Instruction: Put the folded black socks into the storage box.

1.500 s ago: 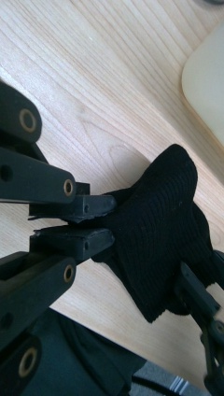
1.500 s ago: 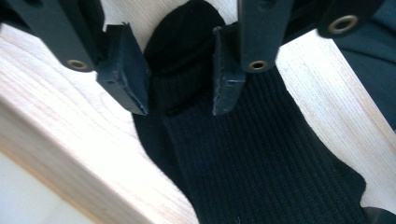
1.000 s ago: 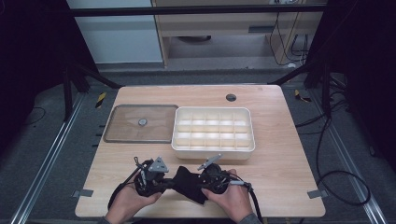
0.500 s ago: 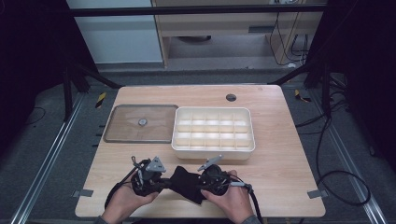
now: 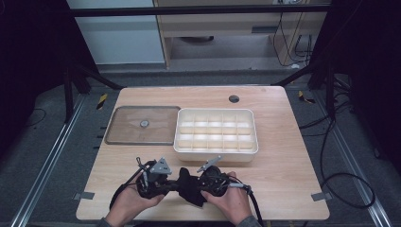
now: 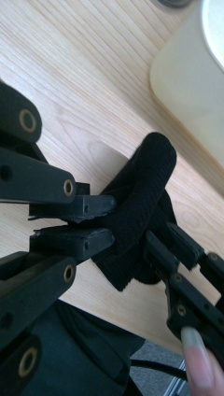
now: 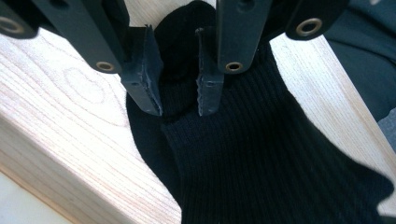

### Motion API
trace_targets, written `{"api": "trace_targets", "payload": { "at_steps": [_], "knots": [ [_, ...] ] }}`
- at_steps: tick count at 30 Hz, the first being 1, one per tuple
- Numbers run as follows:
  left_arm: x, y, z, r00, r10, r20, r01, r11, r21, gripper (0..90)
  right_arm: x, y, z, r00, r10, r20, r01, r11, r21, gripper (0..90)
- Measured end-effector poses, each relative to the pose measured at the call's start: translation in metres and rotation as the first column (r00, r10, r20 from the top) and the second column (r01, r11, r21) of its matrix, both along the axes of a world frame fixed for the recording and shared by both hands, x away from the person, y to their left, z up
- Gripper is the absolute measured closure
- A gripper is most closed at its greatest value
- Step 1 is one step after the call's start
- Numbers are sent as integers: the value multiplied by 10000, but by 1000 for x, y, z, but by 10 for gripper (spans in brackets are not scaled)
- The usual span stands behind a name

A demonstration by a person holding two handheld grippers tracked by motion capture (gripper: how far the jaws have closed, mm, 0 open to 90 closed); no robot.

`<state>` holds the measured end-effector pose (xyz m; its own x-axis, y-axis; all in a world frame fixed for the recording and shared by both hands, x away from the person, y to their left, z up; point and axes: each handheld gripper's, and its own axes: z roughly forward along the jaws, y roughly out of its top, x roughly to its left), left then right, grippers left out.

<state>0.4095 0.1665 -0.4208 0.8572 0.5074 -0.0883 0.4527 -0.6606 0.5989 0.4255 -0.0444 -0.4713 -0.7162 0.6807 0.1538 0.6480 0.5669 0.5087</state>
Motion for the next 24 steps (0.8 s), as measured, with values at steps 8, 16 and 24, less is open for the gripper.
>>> {"api": "trace_targets", "payload": {
  "at_steps": [8,16,24],
  "knots": [
    [-10,-22,-2,9978,-655,45,655,9979,-18,844,2,-2,-2,9999,-86,-73,87,9998,155,732],
    [-20,-40,-11,9910,-1336,-73,1336,9909,151,845,4,-6,-5,9998,-182,-89,185,9990,396,736],
    [-20,-49,-19,9907,-1354,-100,1357,9899,402,845,3,-13,2,9995,-201,230,185,9976,670,635]
  ]
}}
